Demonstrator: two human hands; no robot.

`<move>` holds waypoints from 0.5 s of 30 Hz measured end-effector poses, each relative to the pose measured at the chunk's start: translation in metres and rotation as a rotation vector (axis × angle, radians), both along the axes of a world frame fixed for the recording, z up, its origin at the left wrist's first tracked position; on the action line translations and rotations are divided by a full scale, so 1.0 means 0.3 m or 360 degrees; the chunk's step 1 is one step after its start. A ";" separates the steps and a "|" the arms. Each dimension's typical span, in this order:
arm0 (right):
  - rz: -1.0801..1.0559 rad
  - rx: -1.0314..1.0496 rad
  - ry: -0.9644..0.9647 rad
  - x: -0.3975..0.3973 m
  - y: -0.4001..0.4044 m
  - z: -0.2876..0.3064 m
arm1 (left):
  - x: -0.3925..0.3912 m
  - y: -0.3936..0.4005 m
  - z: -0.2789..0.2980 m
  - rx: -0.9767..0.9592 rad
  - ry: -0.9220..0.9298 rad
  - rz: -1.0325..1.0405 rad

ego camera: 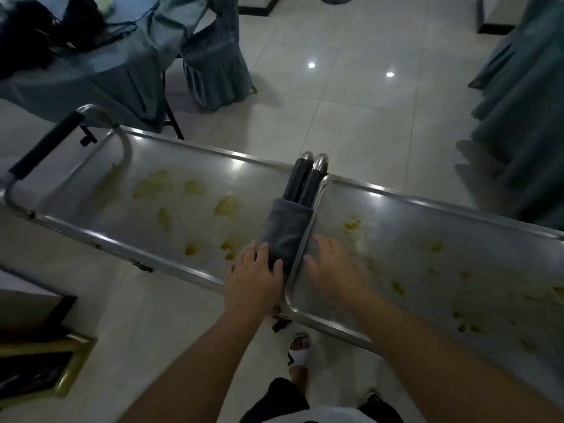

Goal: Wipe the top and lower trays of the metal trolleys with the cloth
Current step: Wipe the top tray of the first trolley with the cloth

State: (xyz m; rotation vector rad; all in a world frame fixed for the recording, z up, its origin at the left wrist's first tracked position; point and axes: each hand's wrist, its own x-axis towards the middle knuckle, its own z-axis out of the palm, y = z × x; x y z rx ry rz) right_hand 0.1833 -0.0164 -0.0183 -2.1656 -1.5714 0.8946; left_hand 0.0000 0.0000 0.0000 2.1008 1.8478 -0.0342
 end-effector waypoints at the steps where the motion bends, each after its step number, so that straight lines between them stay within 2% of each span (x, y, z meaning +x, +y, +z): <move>1: -0.0109 -0.0042 0.0130 -0.027 0.042 -0.018 | -0.026 0.030 -0.006 -0.0026 -0.0017 -0.0002; 6: -0.0743 -0.0282 0.0705 -0.096 0.190 -0.043 | -0.097 0.112 -0.048 -0.0045 0.0017 -0.0035; 8: -0.0918 -0.0266 0.0837 -0.098 0.218 -0.052 | -0.112 0.125 -0.060 -0.0050 0.0046 -0.0058; 15: -0.0945 -0.0167 0.0789 -0.085 0.225 -0.067 | -0.108 0.155 -0.064 -0.0033 0.0057 -0.0095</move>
